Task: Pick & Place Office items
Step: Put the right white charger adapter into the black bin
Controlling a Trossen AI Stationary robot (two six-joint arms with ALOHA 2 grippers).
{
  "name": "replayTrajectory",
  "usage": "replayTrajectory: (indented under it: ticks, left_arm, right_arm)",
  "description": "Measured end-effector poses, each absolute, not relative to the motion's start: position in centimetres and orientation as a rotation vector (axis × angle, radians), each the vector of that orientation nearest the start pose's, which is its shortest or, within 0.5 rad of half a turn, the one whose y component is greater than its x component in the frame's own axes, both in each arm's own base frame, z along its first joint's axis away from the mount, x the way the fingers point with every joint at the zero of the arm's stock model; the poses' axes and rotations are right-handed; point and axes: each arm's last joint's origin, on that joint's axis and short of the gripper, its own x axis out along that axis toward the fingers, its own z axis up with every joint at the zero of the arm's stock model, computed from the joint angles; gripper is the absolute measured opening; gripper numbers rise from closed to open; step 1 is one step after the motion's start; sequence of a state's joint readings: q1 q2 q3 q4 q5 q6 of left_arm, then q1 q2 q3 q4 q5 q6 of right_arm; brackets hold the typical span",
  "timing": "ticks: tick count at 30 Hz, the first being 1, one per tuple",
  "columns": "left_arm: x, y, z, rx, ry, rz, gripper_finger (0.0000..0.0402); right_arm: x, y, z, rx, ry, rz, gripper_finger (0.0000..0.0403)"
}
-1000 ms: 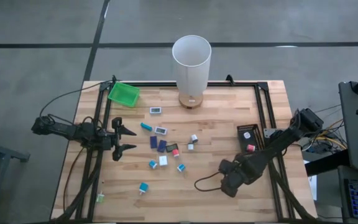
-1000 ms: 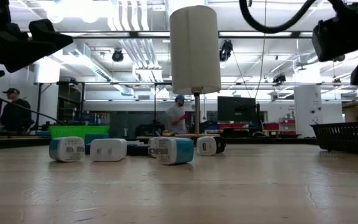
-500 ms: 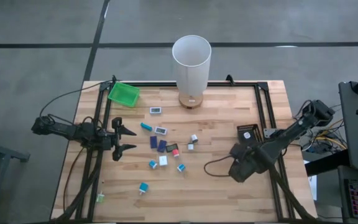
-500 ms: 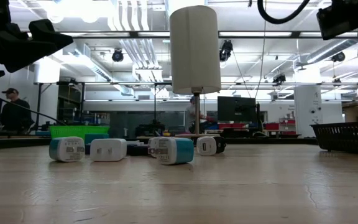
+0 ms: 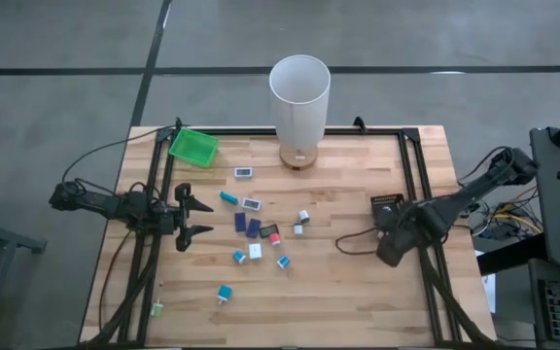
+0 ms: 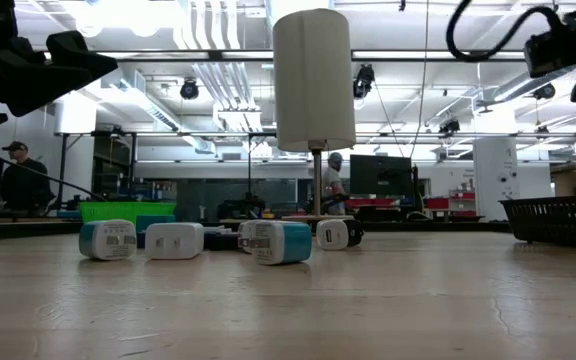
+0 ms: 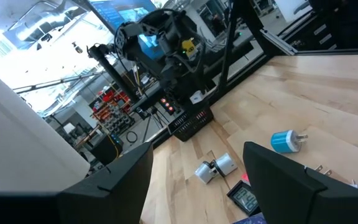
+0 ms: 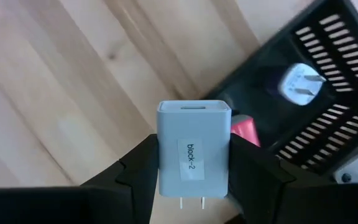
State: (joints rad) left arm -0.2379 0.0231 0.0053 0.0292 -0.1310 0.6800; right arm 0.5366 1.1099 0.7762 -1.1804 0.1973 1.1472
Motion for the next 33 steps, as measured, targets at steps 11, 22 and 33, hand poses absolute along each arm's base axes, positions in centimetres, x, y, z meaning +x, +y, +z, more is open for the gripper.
replayTrajectory:
  ticks: [11, 22, 33]
  left_arm:
    - [9.7, -2.0, 16.6, 0.677, -0.047, -0.099, 0.0257]
    - [9.7, -2.0, 16.6, 0.677, -0.047, -0.099, 0.0257]
    - [9.7, -2.0, 16.6, 0.677, -0.047, -0.099, 0.0257]
  right_arm:
    - [12.1, 5.0, 21.2, 0.270, 1.365, -0.459, 0.0169]
    - [12.6, 3.6, 21.1, 0.302, 1.348, -0.491, 0.0168]
    - [12.8, 3.5, 19.0, 0.387, 1.354, -0.461, 0.0168]
